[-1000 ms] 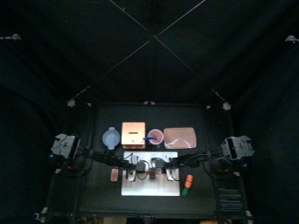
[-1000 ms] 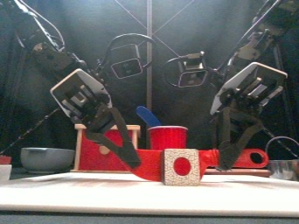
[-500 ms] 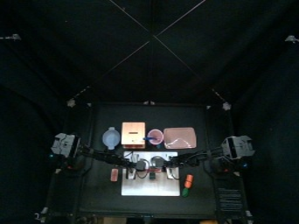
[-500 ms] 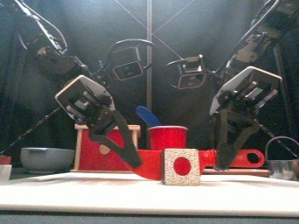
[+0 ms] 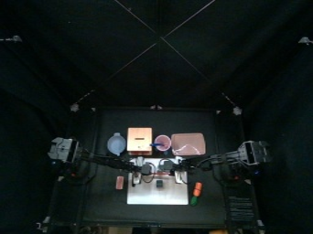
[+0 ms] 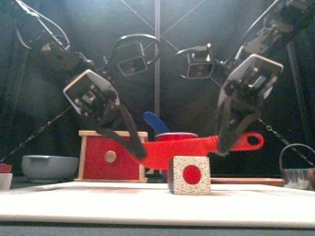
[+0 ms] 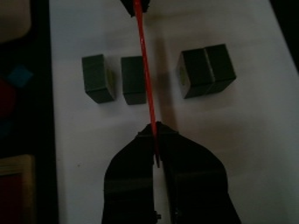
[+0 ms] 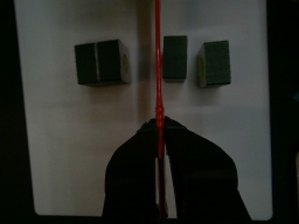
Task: Cut the sushi into 4 pieces with the knife
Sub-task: Cut the sushi into 4 pieces
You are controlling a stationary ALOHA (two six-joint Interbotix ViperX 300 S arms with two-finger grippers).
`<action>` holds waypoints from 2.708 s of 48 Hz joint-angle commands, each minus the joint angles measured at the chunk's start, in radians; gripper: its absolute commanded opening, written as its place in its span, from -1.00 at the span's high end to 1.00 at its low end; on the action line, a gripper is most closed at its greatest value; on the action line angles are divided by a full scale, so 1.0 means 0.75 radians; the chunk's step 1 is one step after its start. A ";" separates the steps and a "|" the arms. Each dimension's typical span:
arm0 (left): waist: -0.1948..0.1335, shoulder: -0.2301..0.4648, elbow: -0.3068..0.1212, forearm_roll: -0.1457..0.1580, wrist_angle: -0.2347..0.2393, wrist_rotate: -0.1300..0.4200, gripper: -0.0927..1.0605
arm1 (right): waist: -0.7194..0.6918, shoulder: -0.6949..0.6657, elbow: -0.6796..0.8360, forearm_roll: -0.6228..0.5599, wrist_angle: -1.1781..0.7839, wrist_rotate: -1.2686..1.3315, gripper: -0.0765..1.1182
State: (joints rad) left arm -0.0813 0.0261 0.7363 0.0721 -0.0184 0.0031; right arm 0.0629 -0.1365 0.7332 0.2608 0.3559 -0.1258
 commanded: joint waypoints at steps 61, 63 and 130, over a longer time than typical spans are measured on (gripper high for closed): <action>-0.202 0.088 -0.053 -0.252 -0.004 -0.006 0.24 | 0.137 0.078 -0.018 0.088 -0.014 -0.004 0.63; -0.202 0.090 -0.051 -0.254 -0.004 -0.006 0.24 | 0.137 0.078 -0.018 0.090 -0.014 -0.004 0.63; -0.190 0.133 -0.059 -0.229 0.014 0.000 0.24 | 0.145 0.131 -0.043 0.082 -0.014 -0.004 0.63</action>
State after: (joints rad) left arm -0.2194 0.1273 0.6964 -0.1028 -0.0184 -0.0031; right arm 0.1672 -0.0245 0.7118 0.3221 0.3405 -0.1243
